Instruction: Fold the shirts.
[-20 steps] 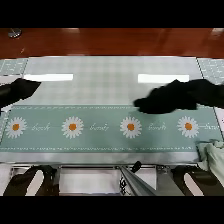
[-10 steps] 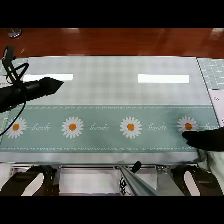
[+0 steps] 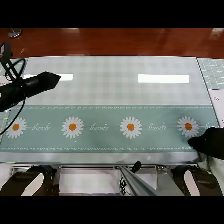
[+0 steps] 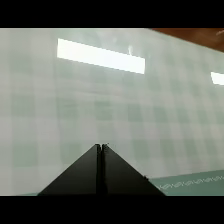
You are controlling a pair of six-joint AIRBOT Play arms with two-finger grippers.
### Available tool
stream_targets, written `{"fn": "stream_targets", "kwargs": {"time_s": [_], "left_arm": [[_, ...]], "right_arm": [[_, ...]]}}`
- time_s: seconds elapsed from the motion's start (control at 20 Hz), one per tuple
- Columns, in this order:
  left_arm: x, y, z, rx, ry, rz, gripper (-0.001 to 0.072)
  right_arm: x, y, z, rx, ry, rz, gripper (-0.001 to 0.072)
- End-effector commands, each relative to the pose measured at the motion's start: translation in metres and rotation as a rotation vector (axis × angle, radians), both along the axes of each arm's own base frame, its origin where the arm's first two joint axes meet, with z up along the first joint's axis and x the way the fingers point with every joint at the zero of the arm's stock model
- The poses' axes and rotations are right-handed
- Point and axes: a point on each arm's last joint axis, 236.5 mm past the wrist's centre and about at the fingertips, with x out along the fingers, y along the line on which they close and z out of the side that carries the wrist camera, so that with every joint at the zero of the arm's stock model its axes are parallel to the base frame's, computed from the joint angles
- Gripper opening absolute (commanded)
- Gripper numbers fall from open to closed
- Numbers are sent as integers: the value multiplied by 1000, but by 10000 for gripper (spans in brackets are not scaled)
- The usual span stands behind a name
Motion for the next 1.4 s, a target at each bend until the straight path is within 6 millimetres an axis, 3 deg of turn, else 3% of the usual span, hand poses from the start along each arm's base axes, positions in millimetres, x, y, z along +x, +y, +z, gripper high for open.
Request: {"fn": "stream_targets", "kwargs": {"time_s": [0.0,0.2,0.5,0.8,1.15,1.35], "left_arm": [[13,14,11,7,-64,66,21],[20,43,9,16,-62,135,21],[25,96,6,72,-72,237,20],[25,107,-3,103,-50,244,20],[38,116,-65,169,76,216,20],[45,123,-72,179,75,241,20]], "right_arm": [[-18,-5,-26,38,76,-107,23],[-32,-8,-63,113,170,-198,23],[-32,-20,-96,253,301,-277,24],[-70,-26,-105,359,373,-426,26],[-117,-17,-103,448,418,-549,26],[-149,-9,-105,488,425,-710,27]]}}
